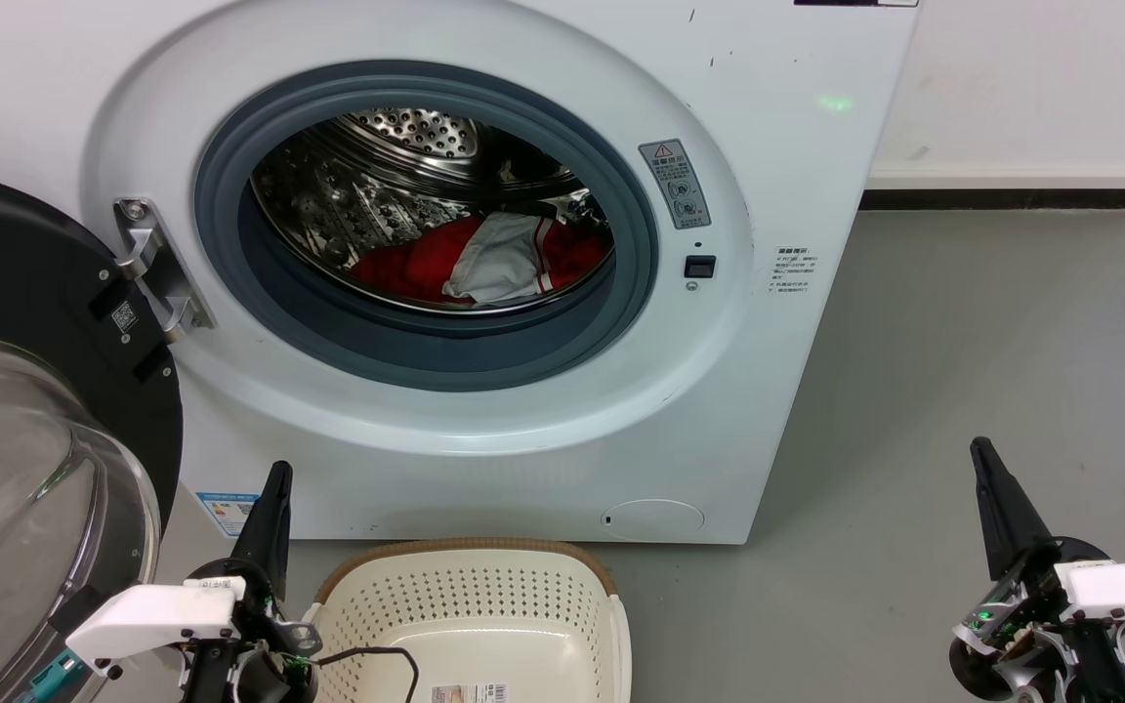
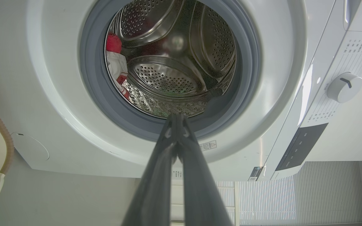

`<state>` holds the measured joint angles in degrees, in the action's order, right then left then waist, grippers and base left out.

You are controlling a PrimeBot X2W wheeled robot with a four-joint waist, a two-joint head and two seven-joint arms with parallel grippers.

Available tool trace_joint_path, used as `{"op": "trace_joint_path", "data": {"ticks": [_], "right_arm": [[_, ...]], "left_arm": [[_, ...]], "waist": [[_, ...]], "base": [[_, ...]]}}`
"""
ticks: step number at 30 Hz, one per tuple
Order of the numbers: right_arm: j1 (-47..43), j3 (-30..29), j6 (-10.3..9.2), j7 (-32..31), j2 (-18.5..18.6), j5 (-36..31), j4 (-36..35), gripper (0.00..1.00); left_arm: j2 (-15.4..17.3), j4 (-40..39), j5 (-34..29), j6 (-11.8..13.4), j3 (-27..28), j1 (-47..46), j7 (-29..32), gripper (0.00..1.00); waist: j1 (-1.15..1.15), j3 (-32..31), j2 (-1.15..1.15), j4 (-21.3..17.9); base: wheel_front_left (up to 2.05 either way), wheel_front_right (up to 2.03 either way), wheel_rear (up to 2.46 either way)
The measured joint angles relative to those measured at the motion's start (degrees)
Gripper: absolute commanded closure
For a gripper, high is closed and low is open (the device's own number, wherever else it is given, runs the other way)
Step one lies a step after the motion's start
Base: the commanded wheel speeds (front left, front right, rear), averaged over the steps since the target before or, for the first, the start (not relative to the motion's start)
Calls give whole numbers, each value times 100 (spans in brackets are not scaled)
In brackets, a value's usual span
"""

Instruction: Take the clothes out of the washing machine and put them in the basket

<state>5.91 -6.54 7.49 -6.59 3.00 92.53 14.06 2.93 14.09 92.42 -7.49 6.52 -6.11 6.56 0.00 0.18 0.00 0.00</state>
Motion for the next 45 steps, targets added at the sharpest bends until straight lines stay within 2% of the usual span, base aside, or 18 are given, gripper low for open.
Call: {"op": "trace_joint_path", "data": {"ticks": [26,27,36,45], "right_arm": [[-10,1,1,0,0,1,16,100],[-40,4,0,0,-2,1,59,0],[-302,34,-1,152,-9,-130,250,0],[-353,23,-1,394,-12,-980,-3,0]], "left_arm": [[-1,21,0,0,-3,8,-1,100],[-5,63,0,0,-8,34,-1,0],[-33,189,-141,1,-47,294,-146,0],[-32,-125,-1018,69,-52,310,-388,0]], "waist": [[0,0,0,0],[0,0,0,0],[0,4,0,2],[0,18,0,4]], "base": [[0,0,0],[0,0,0],[0,0,0],[0,0,0]]}}
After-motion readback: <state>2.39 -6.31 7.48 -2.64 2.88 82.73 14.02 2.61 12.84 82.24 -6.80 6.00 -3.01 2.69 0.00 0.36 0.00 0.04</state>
